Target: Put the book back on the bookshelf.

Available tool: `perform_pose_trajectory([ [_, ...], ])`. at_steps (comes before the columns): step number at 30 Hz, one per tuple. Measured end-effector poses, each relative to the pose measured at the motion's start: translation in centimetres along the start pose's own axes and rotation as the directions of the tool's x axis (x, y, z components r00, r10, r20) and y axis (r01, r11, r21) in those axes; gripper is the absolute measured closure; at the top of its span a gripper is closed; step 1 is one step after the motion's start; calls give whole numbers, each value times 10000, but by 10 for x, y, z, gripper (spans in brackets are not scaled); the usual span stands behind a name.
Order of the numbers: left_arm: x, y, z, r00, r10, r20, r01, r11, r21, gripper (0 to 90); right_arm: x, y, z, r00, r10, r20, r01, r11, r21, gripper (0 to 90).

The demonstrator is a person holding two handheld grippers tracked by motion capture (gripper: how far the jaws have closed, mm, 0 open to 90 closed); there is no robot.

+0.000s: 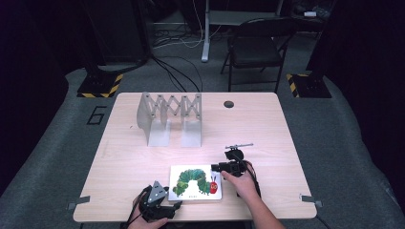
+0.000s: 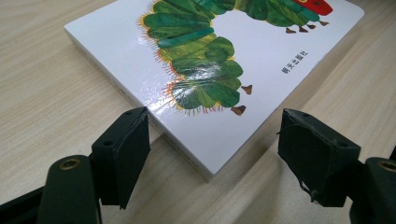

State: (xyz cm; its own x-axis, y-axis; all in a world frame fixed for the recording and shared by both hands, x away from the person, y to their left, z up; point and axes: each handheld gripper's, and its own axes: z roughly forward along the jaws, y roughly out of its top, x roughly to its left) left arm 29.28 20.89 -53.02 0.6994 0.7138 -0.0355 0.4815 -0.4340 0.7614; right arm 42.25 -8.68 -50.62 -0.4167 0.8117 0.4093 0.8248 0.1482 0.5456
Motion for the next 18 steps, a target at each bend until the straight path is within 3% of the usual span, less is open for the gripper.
perform_pose_trajectory([
  [12,0,0,0,10000,27,91,-27,10000,21,229,0,0,-2,9999,115,-105,-116,9999,-66,563],
  [18,0,1,0,9998,-22,219,19,9999,144,229,1,0,-1,9999,-149,83,149,9999,32,563],
])
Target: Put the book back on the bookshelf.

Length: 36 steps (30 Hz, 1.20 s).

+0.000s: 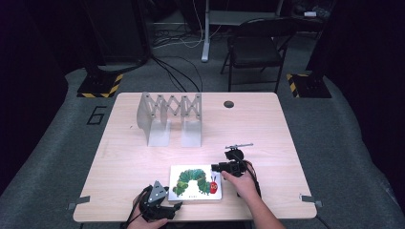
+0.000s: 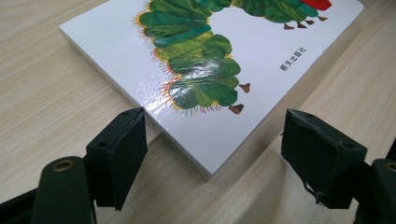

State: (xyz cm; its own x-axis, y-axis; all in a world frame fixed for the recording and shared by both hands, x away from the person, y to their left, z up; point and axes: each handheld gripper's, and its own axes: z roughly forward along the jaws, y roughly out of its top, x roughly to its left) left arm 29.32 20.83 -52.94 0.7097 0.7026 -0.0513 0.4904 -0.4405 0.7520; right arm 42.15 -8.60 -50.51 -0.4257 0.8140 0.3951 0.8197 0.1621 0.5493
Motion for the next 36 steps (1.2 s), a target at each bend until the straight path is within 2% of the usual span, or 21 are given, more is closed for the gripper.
perform_pose_trajectory([
  [2,0,0,0,10000,3,-10,-3,10000,2,230,1,0,0,9999,-100,60,100,9999,5,563],
  [8,0,0,0,9999,61,-85,-61,10000,-19,230,-1,0,0,9999,135,-94,-135,9999,13,563],
  [12,0,0,1,9999,116,-122,-117,9999,-47,222,-2,0,-1,9984,535,-207,-536,9986,-32,579],
  [14,1,0,0,10000,49,-2,-49,10000,20,222,-3,1,-2,9969,743,-253,-745,9972,-47,585],
  [15,0,0,1,9999,19,-102,-19,10000,-84,222,-3,1,-2,9965,783,-286,-785,9969,-67,586],
  [18,1,1,0,9999,122,-39,-122,9999,32,217,-3,0,-2,9973,676,-275,-679,9976,-115,587],
  [25,0,0,1,9998,166,-143,-166,9999,-28,204,-2,1,-5,9985,479,-259,-485,9985,-238,587],
  [28,-3,0,2,9997,45,-243,-45,10000,-25,204,0,2,-7,9976,622,-295,-629,9977,-242,586],
  [33,-3,1,2,9995,58,-307,-55,9999,85,202,1,3,-9,9980,550,-300,-560,9979,-329,586],
  [36,-4,2,3,9986,97,-513,-95,9999,54,202,2,3,-11,9984,483,-304,-495,9980,-401,586],
])
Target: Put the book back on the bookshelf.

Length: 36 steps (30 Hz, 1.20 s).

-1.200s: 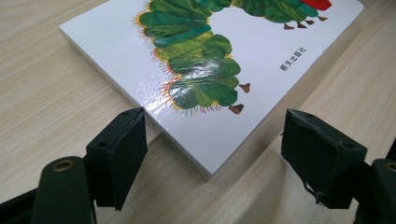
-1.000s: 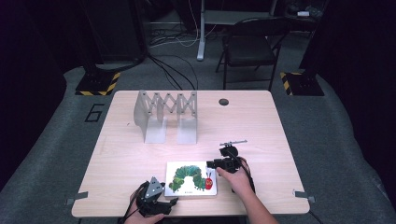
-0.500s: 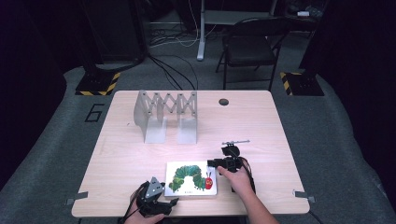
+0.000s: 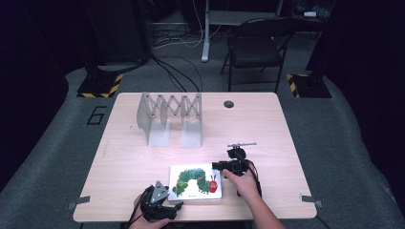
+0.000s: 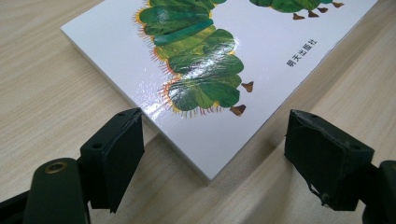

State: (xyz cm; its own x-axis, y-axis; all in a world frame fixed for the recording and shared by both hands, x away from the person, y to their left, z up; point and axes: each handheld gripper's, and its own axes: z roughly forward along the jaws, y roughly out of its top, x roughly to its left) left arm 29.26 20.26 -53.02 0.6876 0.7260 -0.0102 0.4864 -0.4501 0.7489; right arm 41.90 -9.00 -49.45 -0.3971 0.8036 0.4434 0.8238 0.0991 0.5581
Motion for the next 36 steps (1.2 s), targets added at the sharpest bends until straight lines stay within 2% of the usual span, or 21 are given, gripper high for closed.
perform_pose_trajectory([
  [4,-1,0,1,9999,32,-118,-32,10000,-11,194,1,0,-2,9998,187,-35,-187,9998,-78,586],
  [6,-1,1,1,9999,129,-9,-128,9998,139,182,2,1,-1,9999,125,33,-125,9999,-66,586],
  [8,-2,1,1,10000,-30,52,30,9999,113,166,3,1,-2,9999,163,9,-163,9998,-68,586],
  [9,-3,1,3,9999,-47,-90,47,10000,11,153,3,2,-3,9997,244,-13,-245,9997,-86,586],
  [11,-4,1,3,9998,82,-165,-81,9999,76,148,3,4,-6,9989,441,-177,-442,9990,-66,586],
  [12,-4,1,2,9999,66,-144,-64,9999,125,145,2,5,-7,9990,346,-280,-351,9992,-170,586],
  [14,-3,1,3,9998,71,-183,-69,9999,104,145,3,6,-9,9985,387,-385,-393,9991,-162,587],
  [15,-4,1,3,9998,-53,-169,54,10000,69,145,4,7,-11,9979,517,-393,-519,9986,-47,587],
  [16,-4,1,3,9996,1,-265,0,10000,59,145,3,8,-10,9986,306,-425,-313,9994,-154,587],
  [18,-5,2,5,9989,-79,-464,78,10000,-17,145,5,9,-11,9987,329,-388,-331,9994,-55,586],
  [26,-7,2,7,9980,-215,-599,210,9997,-85,132,11,15,-16,9993,126,-362,-126,9999,-4,586],
  [30,-9,3,9,9968,-402,-697,396,9992,-103,107,16,18,-20,9994,-47,-354,42,9999,-140,586],
  [32,-9,3,9,9968,-310,-742,302,9995,-118,94,20,20,-22,9994,-89,-341,83,9998,-160,587],
  [34,-9,4,10,9967,-380,-720,378,9993,-33,84,21,21,-24,9991,-233,-344,225,9995,-225,586],
  [36,-11,4,12,9940,-546,-950,532,9984,-176,80,24,23,-26,9991,-193,-373,186,9996,-196,587],
])
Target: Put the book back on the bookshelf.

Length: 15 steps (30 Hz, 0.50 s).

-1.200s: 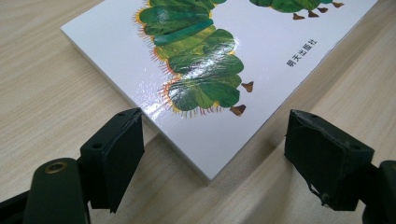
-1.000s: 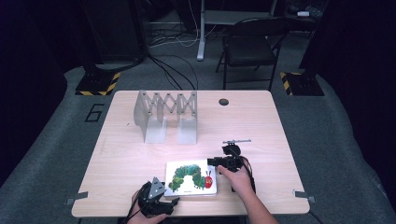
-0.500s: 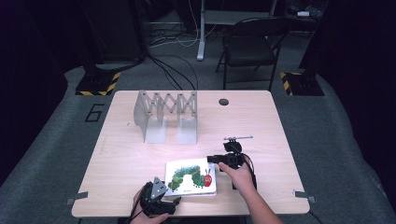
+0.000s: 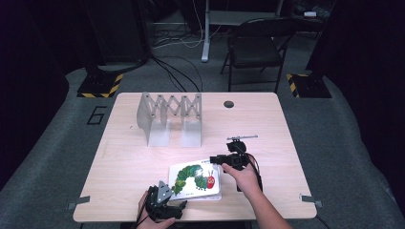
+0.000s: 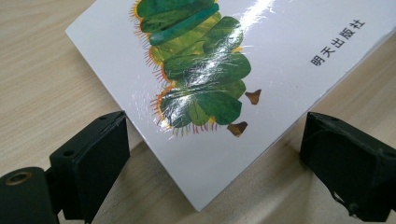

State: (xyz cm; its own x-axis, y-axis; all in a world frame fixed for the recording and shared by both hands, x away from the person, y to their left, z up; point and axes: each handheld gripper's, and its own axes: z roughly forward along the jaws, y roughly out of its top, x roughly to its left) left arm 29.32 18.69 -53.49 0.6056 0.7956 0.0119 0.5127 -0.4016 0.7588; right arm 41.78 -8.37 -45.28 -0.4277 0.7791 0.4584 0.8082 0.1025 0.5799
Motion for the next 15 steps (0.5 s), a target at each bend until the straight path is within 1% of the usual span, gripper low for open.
perform_pose_trajectory([
  [1,0,1,0,10000,-6,37,6,9999,101,78,1,1,0,10000,-33,15,33,10000,-22,586],
  [2,0,1,1,10000,-4,-92,4,10000,-1,75,2,1,-1,10000,-33,36,33,10000,-23,586],
  [3,-1,1,2,9999,-59,-146,59,10000,4,74,3,2,-2,10000,-79,59,79,10000,3,586],
  [4,-1,2,1,9999,-135,-102,136,9998,127,74,4,2,-2,9999,-91,55,91,10000,19,587],
  [5,-1,2,2,9995,-154,-260,155,9999,11,74,4,2,-2,9999,-118,76,118,9999,26,586],
  [6,-1,3,2,9995,-187,-255,189,9998,98,72,4,2,-2,9997,-219,85,219,9998,9,587],
  [8,-1,4,4,9988,-279,-396,282,9996,87,58,5,3,-2,9998,-192,34,191,9998,78,587],
  [9,-1,4,4,9991,-242,-335,248,9996,169,52,6,2,-2,9999,-149,8,149,9999,86,587],
  [12,0,5,3,9993,-212,-320,220,9994,250,51,7,3,-2,9996,-261,51,260,9996,120,586],
  [13,0,5,3,9989,-306,-341,316,9991,294,52,7,3,-2,9997,-227,17,227,9997,125,586],
  [14,1,6,3,9993,-244,-274,254,9991,344,53,7,3,-2,9997,-221,-33,222,9996,145,586],
  [15,2,6,2,9992,-292,-278,302,9989,359,54,7,3,-2,9998,-193,-71,194,9997,138,587],
])
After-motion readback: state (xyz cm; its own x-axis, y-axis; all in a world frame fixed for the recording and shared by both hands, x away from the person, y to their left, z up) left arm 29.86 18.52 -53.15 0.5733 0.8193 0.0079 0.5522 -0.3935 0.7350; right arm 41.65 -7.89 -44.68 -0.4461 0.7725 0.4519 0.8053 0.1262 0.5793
